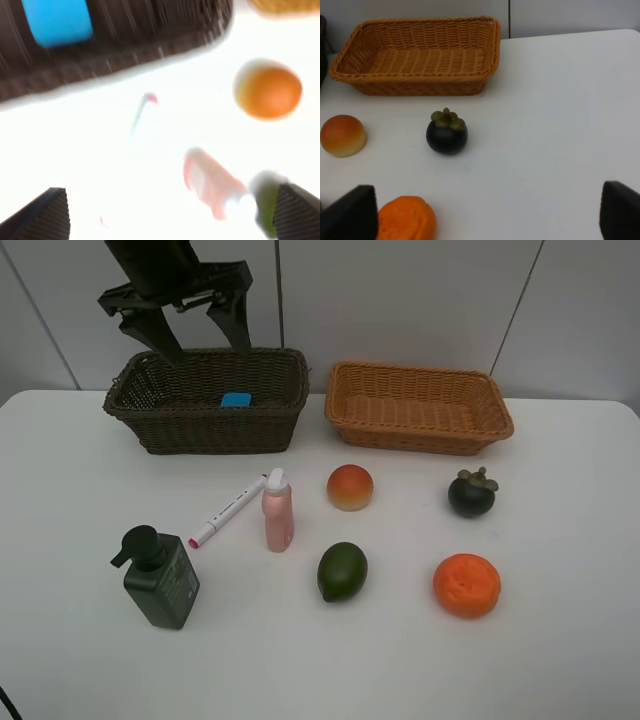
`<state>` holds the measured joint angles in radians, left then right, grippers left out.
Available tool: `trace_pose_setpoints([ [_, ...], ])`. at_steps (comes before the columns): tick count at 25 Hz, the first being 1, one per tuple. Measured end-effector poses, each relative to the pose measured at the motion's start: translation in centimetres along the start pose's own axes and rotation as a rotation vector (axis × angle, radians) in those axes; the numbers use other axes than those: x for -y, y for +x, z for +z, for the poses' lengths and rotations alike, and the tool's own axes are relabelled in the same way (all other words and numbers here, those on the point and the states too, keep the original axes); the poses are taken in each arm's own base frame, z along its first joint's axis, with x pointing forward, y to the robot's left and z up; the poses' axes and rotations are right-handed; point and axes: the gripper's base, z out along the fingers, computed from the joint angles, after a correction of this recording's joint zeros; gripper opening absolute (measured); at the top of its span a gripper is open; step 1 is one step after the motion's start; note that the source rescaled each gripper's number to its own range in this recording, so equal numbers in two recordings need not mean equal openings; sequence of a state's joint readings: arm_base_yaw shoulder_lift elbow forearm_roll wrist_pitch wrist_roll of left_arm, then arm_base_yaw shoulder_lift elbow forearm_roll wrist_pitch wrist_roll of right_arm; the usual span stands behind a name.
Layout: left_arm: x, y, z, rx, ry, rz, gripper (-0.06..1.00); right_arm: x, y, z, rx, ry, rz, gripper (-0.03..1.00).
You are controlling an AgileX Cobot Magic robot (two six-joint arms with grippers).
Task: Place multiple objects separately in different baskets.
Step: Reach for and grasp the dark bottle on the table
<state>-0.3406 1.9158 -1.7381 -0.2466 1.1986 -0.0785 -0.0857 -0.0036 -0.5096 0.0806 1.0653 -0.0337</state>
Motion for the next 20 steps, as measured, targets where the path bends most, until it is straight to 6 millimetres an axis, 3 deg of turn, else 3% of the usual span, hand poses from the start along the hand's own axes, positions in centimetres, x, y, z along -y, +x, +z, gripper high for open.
trace_pose_setpoints([
  [8,0.0,11.1,-2.9,-0.082,-0.017,-0.039,1.00,0.0,0.0,0.0,0.000,0.000,0.000,0.94],
  [12,-1.1,15.8,-2.0,-0.152,-0.043,-0.058,1.00,0.0,0.0,0.0,0.000,0.000,0.000,0.94],
  [15,-2.1,18.3,0.0,-0.251,-0.071,-0.077,1.00,0.0,0.0,0.0,0.000,0.000,0.000,0.94],
  [20,-3.2,20.2,2.7,-0.293,-0.088,-0.092,1.00,0.0,0.0,0.0,0.000,0.000,0.000,0.94],
])
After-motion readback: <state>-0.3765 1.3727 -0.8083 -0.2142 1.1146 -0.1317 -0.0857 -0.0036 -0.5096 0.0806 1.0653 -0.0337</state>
